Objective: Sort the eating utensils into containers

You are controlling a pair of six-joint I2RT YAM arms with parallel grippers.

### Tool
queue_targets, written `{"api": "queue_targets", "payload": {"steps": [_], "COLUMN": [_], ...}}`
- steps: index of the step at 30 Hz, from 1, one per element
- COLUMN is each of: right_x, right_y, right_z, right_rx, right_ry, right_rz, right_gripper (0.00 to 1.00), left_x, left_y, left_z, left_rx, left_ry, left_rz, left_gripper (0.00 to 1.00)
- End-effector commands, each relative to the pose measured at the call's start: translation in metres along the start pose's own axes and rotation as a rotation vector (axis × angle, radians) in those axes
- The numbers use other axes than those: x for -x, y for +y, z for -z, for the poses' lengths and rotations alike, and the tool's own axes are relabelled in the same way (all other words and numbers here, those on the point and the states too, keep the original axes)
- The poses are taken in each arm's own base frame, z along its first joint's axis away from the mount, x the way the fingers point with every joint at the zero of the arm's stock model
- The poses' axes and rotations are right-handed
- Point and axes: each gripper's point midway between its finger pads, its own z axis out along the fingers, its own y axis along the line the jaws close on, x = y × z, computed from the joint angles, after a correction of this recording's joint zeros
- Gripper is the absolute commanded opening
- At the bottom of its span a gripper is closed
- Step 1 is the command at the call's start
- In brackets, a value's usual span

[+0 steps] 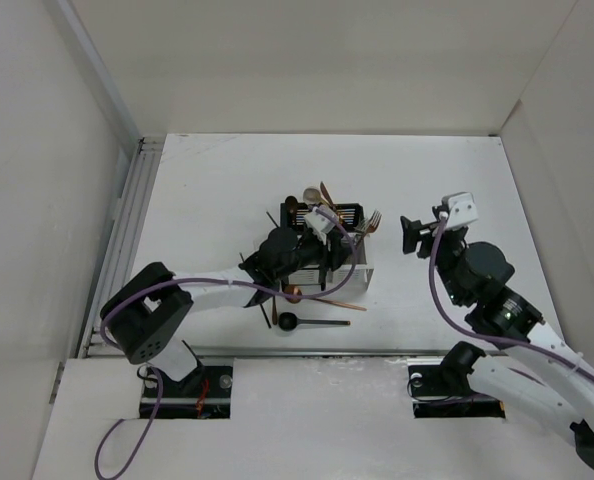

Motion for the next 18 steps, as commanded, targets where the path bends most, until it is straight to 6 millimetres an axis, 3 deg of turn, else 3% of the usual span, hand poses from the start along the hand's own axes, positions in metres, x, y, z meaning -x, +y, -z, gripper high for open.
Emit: {"api": "queue_targets", "payload": {"steps": [1,4,9,10,13,14,15,16,18], "right_x": [0.017,0.019,0.011,0.016,-0.004,-0.003,-0.022,-0.027,-0.040], "right_y": [0.005,0.007,0.020,0.024,0.044,0.050,0.060,0.070,0.098], "right_z": [0.000,-0.002,-0.006,-0.007,-0.010,-0.010,-0.010,-0.008,0.003], "right_rx": [0.032,0.042,0.106,0.131,0.236,0.272,0.323,0.379,0.536], "right_ry": [-0.034,-0.034,0.013,0.011,0.100,0.115,0.190,0.217,0.270], "right_rz": [-0.011,0.001,0.060,0.060,0.139,0.145,0.186,0.194,0.211], "right_gripper": [0.70,0.70,0.70,0.70,0.70,0.70,0.70,0.70,0.62], "left_x": [0.021,0.020,0.043,0.060,0.087,0.107,0.121,0.121,0.149], "left_y": [-0.004,0.000,0.008,0.007,0.010,0.008,0.014,0.027,0.053], "left_z": [0.001,0.003,0.012,0.018,0.030,0.041,0.048,0.058,0.085], "left_rx": [-0.003,0.020,0.101,0.111,0.163,0.170,0.199,0.265,0.393], "left_ry": [-0.071,-0.063,-0.068,-0.096,-0.130,-0.178,-0.206,-0.193,-0.253], "left_rz": [0.004,0.015,0.043,0.042,0.055,0.054,0.055,0.059,0.074], "left_gripper": [0.45,0.48,0.51,0.51,0.51,0.51,0.51,0.51,0.56]}}
